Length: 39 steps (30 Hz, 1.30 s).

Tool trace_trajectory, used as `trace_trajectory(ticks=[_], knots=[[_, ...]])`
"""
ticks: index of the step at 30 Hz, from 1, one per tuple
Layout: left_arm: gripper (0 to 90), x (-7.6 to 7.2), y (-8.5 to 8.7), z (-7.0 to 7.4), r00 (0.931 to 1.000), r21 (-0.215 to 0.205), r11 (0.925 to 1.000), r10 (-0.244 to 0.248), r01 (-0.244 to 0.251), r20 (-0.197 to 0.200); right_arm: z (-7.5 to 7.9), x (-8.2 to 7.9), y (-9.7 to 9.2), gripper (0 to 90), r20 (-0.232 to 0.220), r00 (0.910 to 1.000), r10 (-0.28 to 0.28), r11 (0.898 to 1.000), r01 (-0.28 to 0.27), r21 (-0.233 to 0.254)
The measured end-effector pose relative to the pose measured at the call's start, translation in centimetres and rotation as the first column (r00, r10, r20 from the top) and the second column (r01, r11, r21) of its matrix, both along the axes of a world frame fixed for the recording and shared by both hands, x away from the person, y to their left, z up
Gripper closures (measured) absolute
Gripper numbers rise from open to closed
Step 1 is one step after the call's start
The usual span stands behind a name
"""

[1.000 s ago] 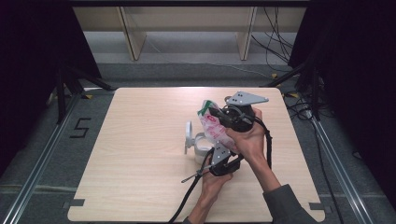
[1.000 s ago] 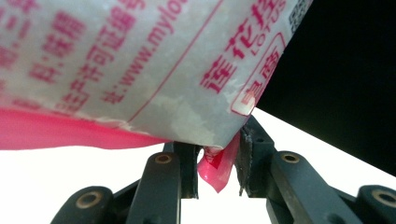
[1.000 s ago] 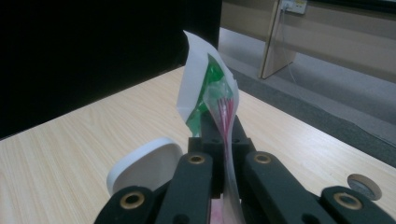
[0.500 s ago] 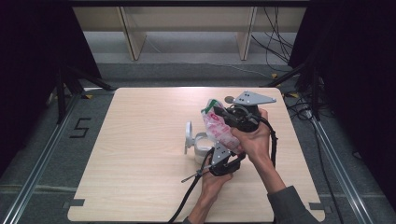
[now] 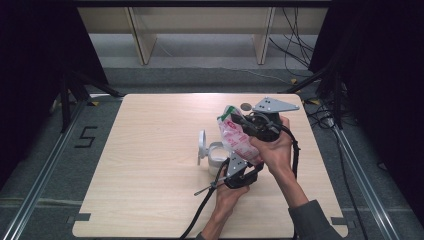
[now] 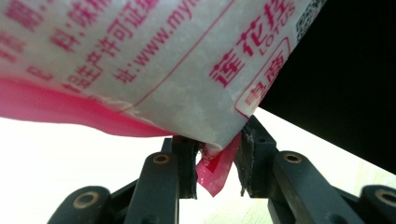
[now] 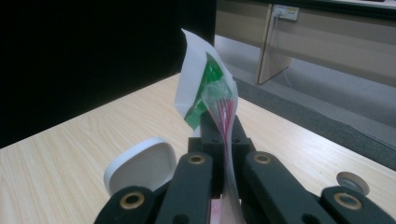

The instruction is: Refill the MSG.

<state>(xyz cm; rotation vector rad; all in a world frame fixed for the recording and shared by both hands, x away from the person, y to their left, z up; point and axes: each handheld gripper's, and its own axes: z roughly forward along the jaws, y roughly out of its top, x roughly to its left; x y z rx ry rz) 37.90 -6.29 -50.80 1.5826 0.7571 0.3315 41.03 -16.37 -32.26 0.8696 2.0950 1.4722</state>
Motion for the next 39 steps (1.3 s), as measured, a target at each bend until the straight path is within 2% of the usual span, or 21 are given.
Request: trace_trajectory(ticks=[1,5,6,7,8,9,11,12,13,18,20,22,23,24,25,28,30,32,34,36,39], knots=[[70.4,0.0,0.0,0.0,1.0000,0.000,1.0000,0.000,0.000,0.000,0.1,-0.1,-0.1,90.0,-0.025,0.9996,0.014,1.000,-0.014,0.002],[69.8,0.0,-0.1,0.0,1.0000,-0.003,1.0000,0.003,-0.003,-0.004,0.1,-0.2,-0.4,90.0,-0.015,0.9999,-0.001,1.000,0.001,-0.003],[69.8,0.0,-0.1,0.0,1.0000,-0.002,1.0000,0.003,-0.003,-0.004,0.1,-0.2,-0.5,90.0,-0.022,0.9997,0.012,1.000,-0.011,0.002],[69.8,0.0,-0.1,0.0,1.0000,-0.001,1.0000,0.004,-0.004,-0.004,0.2,-0.1,-0.6,90.0,-0.002,1.0000,0.005,1.000,-0.005,-0.007],[69.7,0.0,-0.1,0.0,1.0000,-0.002,1.0000,0.004,-0.004,-0.003,0.1,-0.3,-0.6,90.0,-0.014,0.9999,0.000,1.000,0.001,0.009],[69.7,0.0,-0.1,0.0,1.0000,-0.002,1.0000,0.004,-0.004,-0.003,0.1,-0.3,-0.6,90.0,-0.006,1.0000,-0.005,1.000,0.005,0.016],[69.5,0.0,0.0,0.1,1.0000,-0.002,1.0000,0.005,-0.005,-0.003,0.2,-0.3,-0.9,90.0,-0.014,0.9999,0.002,1.000,-0.002,0.006],[69.4,0.0,0.0,0.1,1.0000,-0.002,1.0000,0.006,-0.006,-0.003,0.2,-0.3,-0.9,90.0,-0.009,1.0000,0.001,1.000,-0.001,0.010],[69.3,0.0,0.0,0.1,1.0000,-0.002,1.0000,0.006,-0.006,-0.003,0.2,-0.4,-0.9,90.0,-0.028,0.9996,0.003,1.000,-0.002,0.030],[68.1,0.0,0.0,0.2,0.9999,-0.003,0.9999,0.012,-0.012,-0.003,0.3,-0.5,-1.6,90.0,-0.016,0.9999,0.001,0.999,-0.001,0.040],[67.9,-0.1,0.0,0.2,0.9999,-0.001,0.9999,0.014,-0.014,-0.005,0.3,-0.5,-1.9,90.0,0.003,1.0000,-0.008,0.999,0.008,0.045],[66.7,-0.1,-0.1,0.2,0.9999,-0.007,0.9999,0.013,-0.013,0.000,0.3,-0.8,-2.2,90.0,-0.013,0.9999,-0.004,0.998,0.005,0.063],[65.9,-0.1,0.0,0.3,0.9999,0.004,0.9999,0.014,-0.014,-0.002,0.3,-0.9,-2.4,90.0,-0.013,0.9998,-0.013,0.997,0.014,0.074],[65.1,-0.2,0.0,0.3,0.9998,0.012,0.9998,0.016,-0.016,-0.006,0.4,-1.0,-2.6,90.0,-0.010,0.9999,-0.012,0.997,0.013,0.079],[64.8,-0.2,0.0,0.4,0.9999,0.002,0.9999,0.016,-0.016,-0.004,0.3,-1.0,-2.7,90.0,0.001,1.0000,-0.003,0.996,0.003,0.085],[59.6,-0.1,0.0,0.5,1.0000,-0.017,0.9998,0.004,-0.004,-0.009,0.2,-1.4,-3.1,90.0,-0.006,0.9999,-0.012,0.993,0.013,0.116],[56.4,-0.2,0.1,0.6,0.9999,0.004,0.9999,0.010,-0.010,-0.004,0.1,-1.6,-3.5,90.0,-0.004,0.9998,-0.020,0.991,0.020,0.133],[52.9,-0.3,0.1,0.7,0.9997,0.002,0.9998,0.018,-0.018,-0.015,-0.1,-1.7,-3.9,90.0,0.006,0.9998,-0.021,0.988,0.020,0.153],[51.5,-0.4,0.1,0.7,0.9998,0.024,0.9996,0.017,-0.017,-0.006,-0.3,-1.9,-4.3,90.0,0.016,0.9996,-0.024,0.985,0.021,0.171],[46.5,-0.4,0.0,0.7,0.9998,0.010,0.9999,0.010,-0.010,-0.014,-0.4,-2.0,-4.7,90.0,0.027,0.9993,-0.028,0.985,0.023,0.171],[40.7,-0.6,-0.1,0.8,0.9998,0.016,0.9998,0.013,-0.013,-0.015,-0.9,-2.4,-5.3,90.0,0.024,0.9993,-0.028,0.979,0.022,0.205]])
